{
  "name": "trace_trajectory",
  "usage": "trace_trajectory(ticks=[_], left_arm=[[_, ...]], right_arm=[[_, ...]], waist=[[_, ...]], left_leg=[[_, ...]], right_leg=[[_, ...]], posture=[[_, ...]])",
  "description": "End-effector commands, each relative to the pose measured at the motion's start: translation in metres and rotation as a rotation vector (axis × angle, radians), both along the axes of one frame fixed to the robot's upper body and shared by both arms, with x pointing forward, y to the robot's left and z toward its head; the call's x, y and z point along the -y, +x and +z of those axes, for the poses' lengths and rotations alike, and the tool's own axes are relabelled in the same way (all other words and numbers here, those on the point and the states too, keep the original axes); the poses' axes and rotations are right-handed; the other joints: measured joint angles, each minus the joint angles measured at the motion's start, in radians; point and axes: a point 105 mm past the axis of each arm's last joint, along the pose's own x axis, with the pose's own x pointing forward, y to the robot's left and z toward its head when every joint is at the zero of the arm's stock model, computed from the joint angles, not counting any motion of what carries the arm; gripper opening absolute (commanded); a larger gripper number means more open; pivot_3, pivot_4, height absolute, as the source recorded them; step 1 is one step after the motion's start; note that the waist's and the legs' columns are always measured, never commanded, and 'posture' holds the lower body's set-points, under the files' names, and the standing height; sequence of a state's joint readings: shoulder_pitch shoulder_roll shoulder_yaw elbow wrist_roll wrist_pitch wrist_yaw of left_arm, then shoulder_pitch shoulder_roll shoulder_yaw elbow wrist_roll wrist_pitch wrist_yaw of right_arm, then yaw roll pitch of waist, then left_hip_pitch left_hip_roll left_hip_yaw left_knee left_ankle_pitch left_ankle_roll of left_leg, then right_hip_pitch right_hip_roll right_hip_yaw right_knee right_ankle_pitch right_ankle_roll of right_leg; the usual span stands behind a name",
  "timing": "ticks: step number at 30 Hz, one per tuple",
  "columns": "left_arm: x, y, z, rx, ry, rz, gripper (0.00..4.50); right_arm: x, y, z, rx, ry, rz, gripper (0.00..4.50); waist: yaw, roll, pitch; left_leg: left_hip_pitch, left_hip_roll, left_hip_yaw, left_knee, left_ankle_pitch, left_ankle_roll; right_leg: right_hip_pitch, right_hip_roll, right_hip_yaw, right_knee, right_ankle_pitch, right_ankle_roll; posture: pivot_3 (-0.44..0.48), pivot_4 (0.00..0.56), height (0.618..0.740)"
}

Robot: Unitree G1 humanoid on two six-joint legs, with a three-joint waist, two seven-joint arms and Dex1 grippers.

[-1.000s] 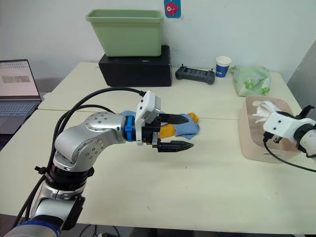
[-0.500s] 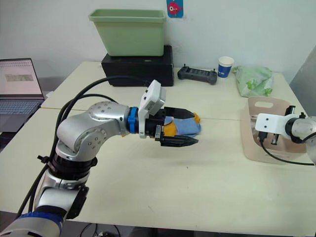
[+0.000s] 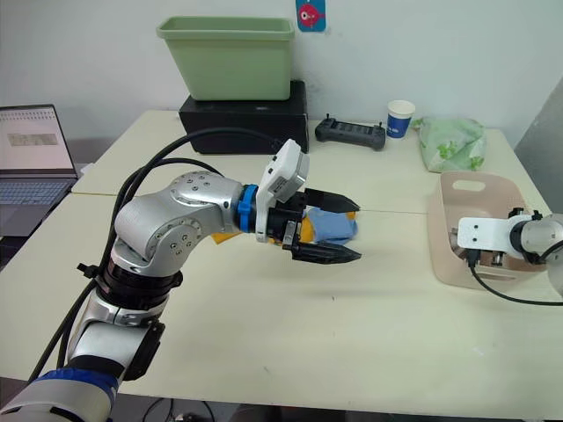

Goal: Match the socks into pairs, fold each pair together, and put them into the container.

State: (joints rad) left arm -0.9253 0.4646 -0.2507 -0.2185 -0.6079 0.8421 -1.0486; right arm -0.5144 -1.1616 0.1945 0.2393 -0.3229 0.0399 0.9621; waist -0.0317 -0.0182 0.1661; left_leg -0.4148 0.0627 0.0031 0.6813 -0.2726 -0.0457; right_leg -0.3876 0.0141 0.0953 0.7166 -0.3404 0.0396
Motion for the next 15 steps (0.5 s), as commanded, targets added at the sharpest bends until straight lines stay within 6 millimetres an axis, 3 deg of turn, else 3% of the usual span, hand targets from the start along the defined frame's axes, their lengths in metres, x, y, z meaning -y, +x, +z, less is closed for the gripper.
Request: trace_trajectory(ticks=[1,6,10,15], left_arm=[[0.000,-0.001,0.004,0.036,-0.007,-0.007,4.50],[0.000,0.001,0.003,0.040,-0.003,-0.003,4.50],[-0.001,0.001,0.002,0.041,0.000,-0.005,4.50],[-0.002,0.001,0.001,0.041,0.005,-0.009,4.50]], right_arm=[[-0.001,-0.003,0.036,0.054,0.029,0.002,2.93],[-0.007,-0.017,0.053,-0.002,0.074,0.029,4.47],[-0.012,-0.031,0.067,-0.037,0.115,0.048,4.47],[-0.018,-0.034,0.089,0.024,0.188,0.044,4.47]], waist=[[0.000,0.000,0.000],[0.000,0.000,0.000],[0.001,0.001,0.000],[-0.001,0.001,0.000]], left_leg=[[0.000,0.000,0.000,0.000,0.000,0.000],[0.000,0.000,0.000,0.000,0.000,0.000],[0.000,0.000,0.000,0.000,0.000,0.000],[0.000,0.000,-0.001,0.000,0.000,0.000]], right_leg=[[0.000,0.000,0.000,0.000,0.000,0.000],[0.000,0.000,0.000,0.000,0.000,0.000],[0.000,0.000,0.000,0.000,0.000,0.000],[0.001,0.000,0.000,0.000,0.000,0.000]], posture=[[0.000,0.150,0.696],[0.000,0.150,0.696],[0.000,0.150,0.696],[0.000,0.150,0.696]])
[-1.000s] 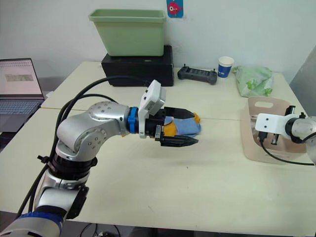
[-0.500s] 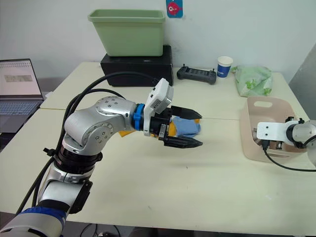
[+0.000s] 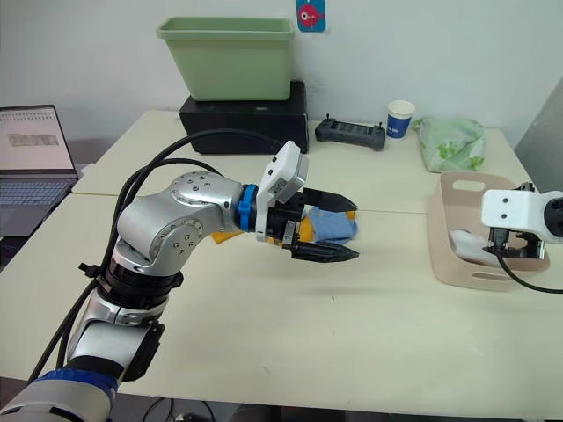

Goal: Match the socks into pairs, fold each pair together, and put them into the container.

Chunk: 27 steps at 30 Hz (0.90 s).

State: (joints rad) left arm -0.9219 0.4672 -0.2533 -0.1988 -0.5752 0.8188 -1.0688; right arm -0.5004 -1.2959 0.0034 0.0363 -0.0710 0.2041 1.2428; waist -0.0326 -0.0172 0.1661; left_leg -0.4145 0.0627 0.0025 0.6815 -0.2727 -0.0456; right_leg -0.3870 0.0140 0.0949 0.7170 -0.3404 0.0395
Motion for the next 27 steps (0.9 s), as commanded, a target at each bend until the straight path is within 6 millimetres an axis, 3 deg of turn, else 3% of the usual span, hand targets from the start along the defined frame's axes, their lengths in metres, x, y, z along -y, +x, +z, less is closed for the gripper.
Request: trace_trajectory(ticks=[1,5,9,11,13,16,19,22,27], left_arm=[[0.001,-0.003,0.003,0.029,-0.004,-0.022,4.50],[0.001,-0.004,0.002,0.032,-0.001,-0.025,4.50],[-0.011,-0.001,0.000,0.026,0.004,0.020,4.50],[-0.025,0.004,-0.001,0.026,0.002,0.079,4.50],[-0.054,0.016,-0.005,0.042,-0.005,0.226,4.50],[-0.087,0.020,-0.009,0.074,-0.012,0.364,4.50],[-0.113,0.022,-0.017,0.110,-0.007,0.486,4.50],[-0.156,0.028,-0.040,0.107,-0.035,0.714,4.50],[-0.204,0.011,-0.089,0.055,0.006,0.916,4.50]], right_arm=[[-0.001,-0.001,0.029,0.102,0.027,-0.012,4.47],[0.000,0.002,0.020,0.112,0.014,-0.018,4.47],[-0.010,0.008,0.038,0.215,0.103,-0.023,4.47],[-0.017,0.011,0.051,0.292,0.169,-0.015,4.47],[-0.038,0.012,0.063,0.368,0.327,0.032,4.47],[-0.070,0.007,0.064,0.381,0.507,0.120,4.47],[-0.100,0.002,0.054,0.366,0.629,0.185,4.47],[-0.143,-0.002,0.027,0.317,0.823,0.230,4.47],[-0.162,-0.014,-0.035,0.200,0.887,0.189,4.47]], waist=[[0.001,0.000,0.000],[0.001,0.000,0.000],[-0.001,0.000,0.000],[-0.007,0.002,-0.001],[-0.012,0.002,-0.001],[-0.016,0.002,-0.001],[-0.007,0.002,-0.001],[-0.001,0.001,-0.002],[0.010,-0.001,-0.002]], left_leg=[[0.000,0.000,0.000,0.000,0.000,0.000],[0.000,0.000,0.000,0.000,0.000,0.000],[0.000,0.000,0.000,0.000,0.000,0.000],[0.001,0.000,0.000,0.000,0.000,0.000],[0.001,0.001,0.000,0.000,0.000,0.000],[0.001,0.002,-0.002,0.000,0.000,0.000],[0.001,0.002,-0.003,0.000,0.000,0.000],[0.000,0.001,-0.003,0.000,0.000,0.000],[-0.003,0.001,-0.003,0.000,0.000,0.000]], right_leg=[[0.000,0.000,0.000,0.000,0.000,0.000],[0.000,0.000,0.000,0.000,0.000,0.000],[0.000,0.000,0.000,0.000,0.000,0.000],[0.000,0.000,0.001,0.001,0.000,0.000],[0.000,0.001,0.001,0.001,0.000,0.000],[0.000,0.002,-0.001,0.002,0.000,0.000],[0.000,0.001,-0.003,0.002,0.000,0.000],[0.001,-0.001,-0.001,0.000,0.000,0.000],[-0.001,-0.002,-0.004,0.000,0.000,0.000]], posture=[[0.000,0.150,0.696],[0.000,0.150,0.696],[0.000,0.150,0.696],[0.000,0.150,0.696],[0.000,0.150,0.696],[0.000,0.150,0.696],[0.000,0.150,0.696],[0.000,0.150,0.696],[0.000,0.150,0.696]])
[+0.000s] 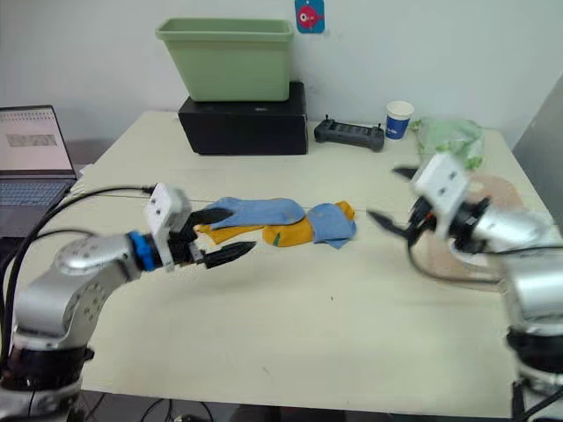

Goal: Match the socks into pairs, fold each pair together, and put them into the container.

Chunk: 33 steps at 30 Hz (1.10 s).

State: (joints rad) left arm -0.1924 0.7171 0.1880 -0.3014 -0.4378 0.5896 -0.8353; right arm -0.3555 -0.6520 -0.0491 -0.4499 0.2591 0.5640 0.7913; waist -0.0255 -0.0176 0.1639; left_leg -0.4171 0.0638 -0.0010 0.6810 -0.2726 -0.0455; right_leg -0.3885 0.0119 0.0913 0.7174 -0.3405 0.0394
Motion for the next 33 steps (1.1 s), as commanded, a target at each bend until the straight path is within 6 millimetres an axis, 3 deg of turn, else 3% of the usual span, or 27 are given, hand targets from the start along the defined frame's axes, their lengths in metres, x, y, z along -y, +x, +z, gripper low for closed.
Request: trace_trajectory(ticks=[1,7,14,23,33], left_arm=[[-0.030,-0.012,-0.008,0.055,-0.003,0.131,4.50],[-0.056,-0.047,-0.048,-0.024,-0.056,0.250,4.50],[-0.051,-0.054,-0.048,-0.033,-0.066,0.223,4.50],[-0.017,-0.064,-0.034,-0.061,-0.064,0.032,4.50],[0.004,-0.076,-0.016,-0.098,-0.056,-0.129,4.50]], right_arm=[[-0.005,-0.013,-0.018,0.018,0.009,0.000,4.47],[-0.002,-0.044,-0.078,-0.182,0.024,0.020,4.47],[-0.009,-0.043,-0.078,-0.178,0.044,0.029,4.47],[-0.041,-0.007,-0.087,-0.151,0.008,-0.042,4.47],[-0.077,0.034,-0.094,-0.205,0.073,-0.147,4.47]], waist=[[0.005,0.000,0.000],[0.000,-0.002,-0.001],[-0.007,-0.003,-0.002],[-0.009,-0.003,-0.002],[-0.009,-0.003,-0.001]], left_leg=[[0.000,0.000,0.000,0.000,0.000,0.001],[0.002,-0.001,0.002,0.000,-0.002,0.004],[0.007,0.000,0.002,-0.001,-0.002,0.004],[0.009,0.000,0.002,-0.001,-0.003,0.004],[0.010,0.001,0.002,-0.002,-0.003,0.004]], right_leg=[[0.001,-0.001,0.000,-0.001,0.000,0.000],[0.002,-0.003,0.001,-0.001,0.000,0.000],[0.005,0.002,0.000,0.001,0.001,-0.001],[0.008,0.002,0.001,0.000,0.000,-0.001],[0.007,0.003,0.001,0.000,0.000,-0.002]], posture=[[0.000,0.150,0.696],[0.000,0.150,0.696],[0.000,0.150,0.696],[0.000,0.150,0.696],[0.000,0.150,0.696]])
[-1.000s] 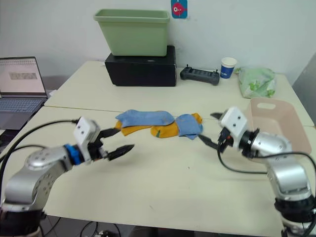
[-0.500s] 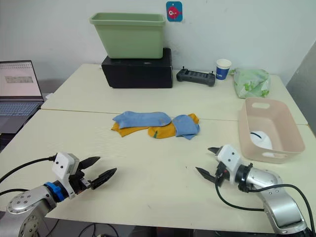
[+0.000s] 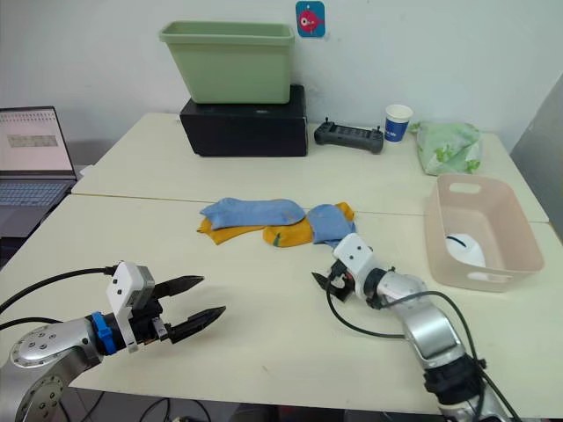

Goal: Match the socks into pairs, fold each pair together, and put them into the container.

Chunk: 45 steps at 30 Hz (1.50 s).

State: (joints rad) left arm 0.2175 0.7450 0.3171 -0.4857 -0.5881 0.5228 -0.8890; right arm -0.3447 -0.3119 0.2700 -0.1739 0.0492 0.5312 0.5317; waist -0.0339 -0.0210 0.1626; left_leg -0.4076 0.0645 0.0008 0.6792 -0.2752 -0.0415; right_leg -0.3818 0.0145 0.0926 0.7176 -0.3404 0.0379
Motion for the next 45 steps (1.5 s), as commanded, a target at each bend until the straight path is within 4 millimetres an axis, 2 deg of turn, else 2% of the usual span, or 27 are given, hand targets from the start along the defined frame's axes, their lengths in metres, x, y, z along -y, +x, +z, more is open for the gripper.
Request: trace_trajectory(ticks=[1,15,18,28,29,30,34,37,39,42,43,45], left_arm=[[0.015,-0.009,0.018,0.037,0.002,-0.097,4.50],[0.025,-0.008,0.025,0.046,0.013,-0.128,4.50],[0.026,-0.008,0.019,0.043,0.009,-0.133,4.50],[0.023,-0.008,0.013,0.045,0.007,-0.123,4.50],[0.022,-0.009,0.012,0.044,0.009,-0.121,4.50],[0.022,-0.009,0.011,0.043,0.012,-0.121,4.50],[0.023,-0.009,0.011,0.041,0.016,-0.122,4.50],[0.022,-0.008,0.012,0.036,0.022,-0.118,4.50],[0.020,-0.007,0.012,0.031,0.031,-0.113,4.50],[0.019,-0.008,0.010,0.021,0.054,-0.121,4.50],[0.019,-0.008,0.010,0.016,0.059,-0.127,4.50],[0.019,-0.008,0.010,0.010,0.066,-0.137,4.50]], right_arm=[[-0.003,0.015,0.004,0.022,0.000,-0.065,4.47],[-0.004,0.045,0.002,0.026,-0.022,-0.172,4.47],[-0.002,0.050,0.000,0.014,-0.034,-0.188,3.88],[-0.003,0.054,0.001,0.012,-0.032,-0.186,0.31],[-0.004,0.052,0.002,0.014,-0.028,-0.174,0.02],[-0.005,0.050,0.003,0.018,-0.025,-0.159,0.02],[-0.010,0.037,0.010,0.044,-0.035,-0.059,0.02],[-0.014,0.014,0.013,0.054,-0.069,0.083,0.02],[-0.015,-0.008,0.013,0.023,-0.083,0.200,0.02],[-0.002,-0.058,0.004,-0.053,-0.178,0.426,0.02],[0.004,-0.070,0.002,-0.071,-0.212,0.473,0.02],[0.013,-0.081,0.001,-0.087,-0.260,0.516,0.02]], waist=[[0.000,0.000,0.000],[-0.002,0.000,0.000],[-0.002,0.000,0.000],[-0.003,0.000,0.000],[-0.004,0.000,0.000],[-0.004,0.000,0.000],[-0.005,0.000,0.000],[-0.004,0.000,0.000],[-0.003,0.000,0.000],[0.002,0.001,0.001],[0.004,0.001,0.001],[0.003,0.000,0.001]], left_leg=[[0.000,0.000,0.000,0.000,0.000,0.000],[-0.001,0.000,0.000,0.000,0.000,0.000],[-0.001,0.000,0.001,-0.001,0.000,0.000],[-0.001,0.000,0.001,-0.001,0.000,0.000],[-0.001,0.000,0.001,-0.001,0.000,0.000],[-0.001,0.000,0.001,-0.001,0.000,0.000],[-0.002,0.000,0.001,-0.001,0.000,0.000],[-0.002,0.000,0.001,-0.001,0.000,0.000],[-0.002,0.000,0.000,-0.001,0.000,0.000],[-0.003,0.000,0.000,-0.001,0.000,0.000],[-0.003,0.000,0.000,-0.001,0.000,0.000],[-0.003,-0.001,0.000,-0.001,0.000,0.000]], right_leg=[[0.000,0.000,0.000,0.000,0.000,0.000],[-0.003,0.000,0.001,0.001,0.000,0.000],[-0.003,0.000,0.001,0.001,0.000,0.000],[-0.003,0.000,0.002,0.001,0.000,0.000],[-0.003,0.000,0.001,0.001,0.000,0.000],[-0.003,0.000,0.001,0.001,0.000,0.000],[-0.003,0.000,0.001,0.000,0.000,0.000],[-0.004,0.000,0.001,0.000,0.000,0.000],[-0.004,0.000,0.001,0.000,0.000,0.000],[-0.004,0.000,0.001,-0.001,0.000,0.000],[-0.003,0.000,0.000,-0.001,0.000,0.000],[-0.003,-0.001,0.000,-0.002,0.000,0.000]], posture=[[0.000,0.150,0.696],[0.000,0.150,0.696],[0.000,0.150,0.696],[0.000,0.150,0.696],[0.000,0.150,0.696],[0.000,0.150,0.696],[0.000,0.150,0.696],[0.000,0.150,0.696],[0.000,0.150,0.696],[0.000,0.150,0.696],[0.000,0.150,0.696],[0.000,0.150,0.696]])
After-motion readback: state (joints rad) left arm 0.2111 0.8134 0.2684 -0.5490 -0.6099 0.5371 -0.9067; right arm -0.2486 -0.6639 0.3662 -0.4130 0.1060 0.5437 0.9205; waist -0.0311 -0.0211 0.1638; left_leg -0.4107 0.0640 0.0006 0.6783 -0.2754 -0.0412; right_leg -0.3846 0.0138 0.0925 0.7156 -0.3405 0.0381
